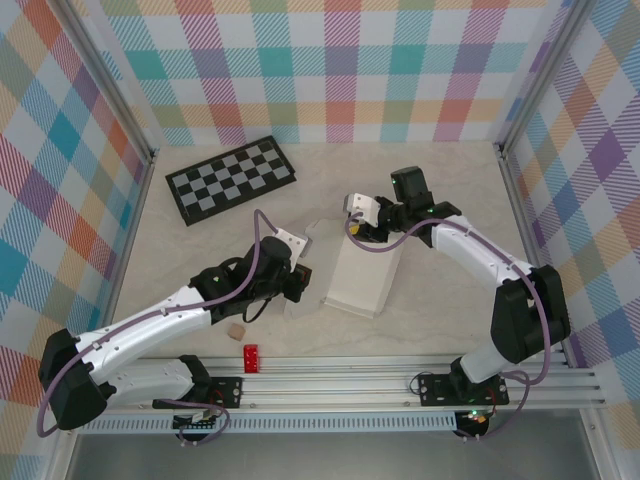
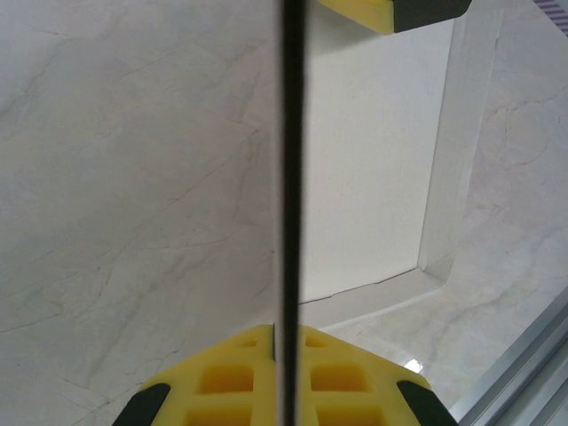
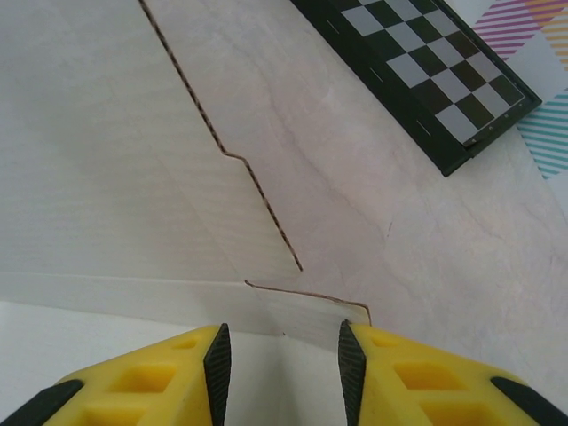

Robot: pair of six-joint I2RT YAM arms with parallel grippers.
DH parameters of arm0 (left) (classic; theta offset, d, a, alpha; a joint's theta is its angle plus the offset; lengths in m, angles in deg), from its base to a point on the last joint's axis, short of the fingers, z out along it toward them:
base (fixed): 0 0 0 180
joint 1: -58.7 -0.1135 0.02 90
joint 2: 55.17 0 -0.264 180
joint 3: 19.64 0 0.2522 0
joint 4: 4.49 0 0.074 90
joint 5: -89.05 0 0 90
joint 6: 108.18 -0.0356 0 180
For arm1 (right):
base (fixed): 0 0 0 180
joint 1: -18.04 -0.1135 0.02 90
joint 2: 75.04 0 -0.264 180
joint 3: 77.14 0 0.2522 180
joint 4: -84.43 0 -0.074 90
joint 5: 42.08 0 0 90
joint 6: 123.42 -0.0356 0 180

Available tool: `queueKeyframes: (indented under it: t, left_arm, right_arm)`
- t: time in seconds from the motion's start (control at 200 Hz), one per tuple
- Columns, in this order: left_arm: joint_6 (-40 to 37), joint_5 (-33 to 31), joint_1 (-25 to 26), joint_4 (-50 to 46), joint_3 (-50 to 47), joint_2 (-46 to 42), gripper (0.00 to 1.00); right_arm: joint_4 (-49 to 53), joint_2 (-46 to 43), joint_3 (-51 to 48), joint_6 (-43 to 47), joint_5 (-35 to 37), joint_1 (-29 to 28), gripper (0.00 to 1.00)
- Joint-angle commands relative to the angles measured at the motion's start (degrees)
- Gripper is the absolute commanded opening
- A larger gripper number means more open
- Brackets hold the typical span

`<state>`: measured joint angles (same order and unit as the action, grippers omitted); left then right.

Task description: Fold the paper box

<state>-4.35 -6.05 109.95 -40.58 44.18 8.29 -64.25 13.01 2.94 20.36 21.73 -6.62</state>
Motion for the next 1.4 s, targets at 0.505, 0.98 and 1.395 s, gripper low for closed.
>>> queueKeyframes:
  t: [0.505,0.98,1.395]
  left_arm:
    - [-2.2,0.8,-0.3,0.0,0.8,0.8,0.0]
    - [-1.6,-0.6,-0.3,0.7,2.1,1.6,0.0]
    - [1.3,-0.8,-0.3,2.9,2.0,1.7,0.0]
  right_arm:
    - [3.1,-0.1,3.1,5.9,-0.5,0.4,0.41]
    - [-5.5,-3.2,-6.2,-1.0,0.2,0.0,0.15]
    - [-14.9,-6.3,-14.4,-9.7,1.7,-1.9,0.17]
